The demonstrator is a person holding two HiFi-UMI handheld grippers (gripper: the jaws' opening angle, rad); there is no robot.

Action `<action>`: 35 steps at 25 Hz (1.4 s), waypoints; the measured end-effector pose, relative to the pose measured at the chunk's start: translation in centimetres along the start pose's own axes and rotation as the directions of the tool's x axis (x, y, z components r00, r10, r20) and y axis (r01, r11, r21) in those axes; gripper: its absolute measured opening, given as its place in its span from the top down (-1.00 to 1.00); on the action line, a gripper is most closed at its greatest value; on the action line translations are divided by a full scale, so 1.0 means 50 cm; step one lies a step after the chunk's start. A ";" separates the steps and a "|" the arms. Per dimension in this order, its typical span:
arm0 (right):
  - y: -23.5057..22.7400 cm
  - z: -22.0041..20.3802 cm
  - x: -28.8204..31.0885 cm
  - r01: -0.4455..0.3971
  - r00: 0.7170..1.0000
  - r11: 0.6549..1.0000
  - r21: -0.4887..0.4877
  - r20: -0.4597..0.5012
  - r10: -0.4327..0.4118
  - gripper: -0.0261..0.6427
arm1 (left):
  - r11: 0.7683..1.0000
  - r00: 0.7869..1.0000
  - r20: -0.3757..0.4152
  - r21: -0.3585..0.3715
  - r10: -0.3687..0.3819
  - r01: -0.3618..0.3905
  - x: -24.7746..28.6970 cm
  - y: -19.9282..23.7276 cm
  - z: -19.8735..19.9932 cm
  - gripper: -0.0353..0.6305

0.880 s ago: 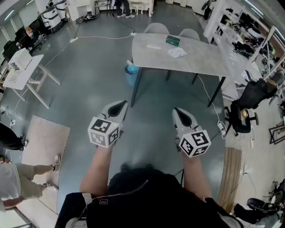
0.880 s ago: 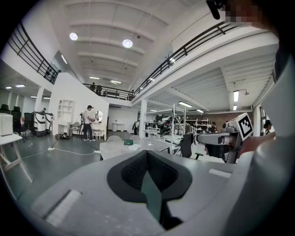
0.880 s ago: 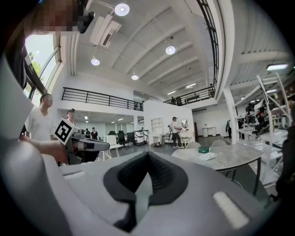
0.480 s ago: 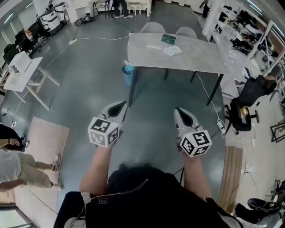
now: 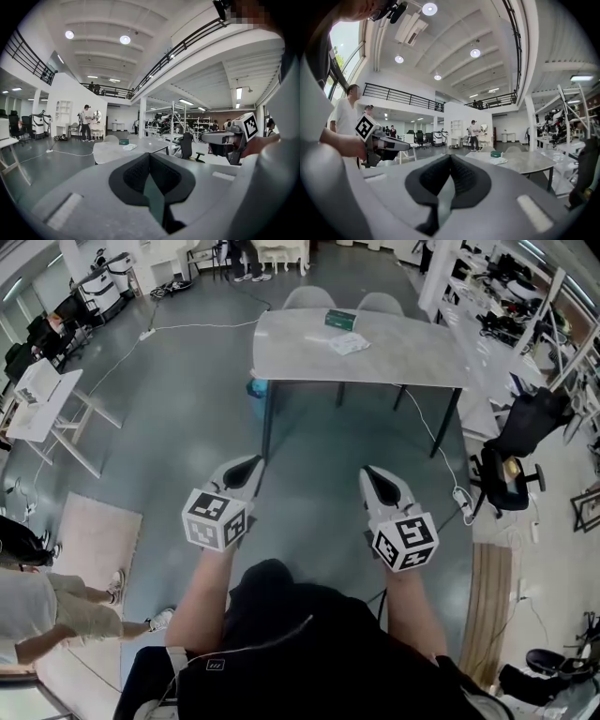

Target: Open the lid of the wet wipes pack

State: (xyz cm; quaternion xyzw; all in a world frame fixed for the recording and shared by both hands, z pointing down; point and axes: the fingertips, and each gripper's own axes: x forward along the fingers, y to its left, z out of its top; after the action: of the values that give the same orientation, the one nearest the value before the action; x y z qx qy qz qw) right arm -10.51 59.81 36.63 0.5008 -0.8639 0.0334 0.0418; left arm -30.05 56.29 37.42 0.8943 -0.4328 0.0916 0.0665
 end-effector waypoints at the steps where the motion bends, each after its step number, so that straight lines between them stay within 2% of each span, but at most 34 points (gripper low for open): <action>1: -0.011 -0.002 0.001 0.004 1.000 1.000 0.015 0.000 -0.004 0.92 | 1.000 1.000 -0.002 -0.001 -0.001 0.001 0.008 -0.002 0.000 0.89; 7: -0.075 -0.010 0.019 0.016 1.000 0.998 0.068 -0.005 -0.016 0.92 | 1.000 1.000 0.001 -0.002 -0.016 0.016 0.080 -0.006 0.010 0.89; 13: -0.158 -0.045 0.091 0.048 0.998 0.992 0.120 -0.046 -0.043 0.92 | 0.999 0.999 0.024 -0.012 -0.038 0.038 0.188 0.040 0.025 0.89; 19: -0.223 -0.046 0.238 0.027 0.995 0.991 0.131 -0.097 -0.015 0.92 | 0.999 0.999 0.029 -0.035 -0.038 0.039 0.315 0.148 0.052 0.89; 25: -0.275 -0.048 0.387 -0.010 0.990 0.990 0.139 -0.136 0.029 0.92 | 0.997 0.998 -0.010 -0.047 -0.063 0.062 0.453 0.238 0.048 0.89; 30: -0.340 -0.073 0.506 0.010 0.981 0.986 0.164 -0.191 0.022 0.92 | 0.995 0.996 -0.045 -0.070 -0.080 0.077 0.565 0.323 0.038 0.89; 35: -0.377 -0.064 0.596 0.008 0.982 0.988 0.155 -0.187 0.021 0.92 | 0.993 0.993 -0.064 -0.061 -0.101 0.097 0.640 0.385 0.047 0.89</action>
State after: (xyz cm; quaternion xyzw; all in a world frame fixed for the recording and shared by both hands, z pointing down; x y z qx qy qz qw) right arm -8.77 25.09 43.25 0.4943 -0.8525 0.1477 0.0842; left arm -25.48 19.56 43.00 0.9088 -0.3880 0.1054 0.1113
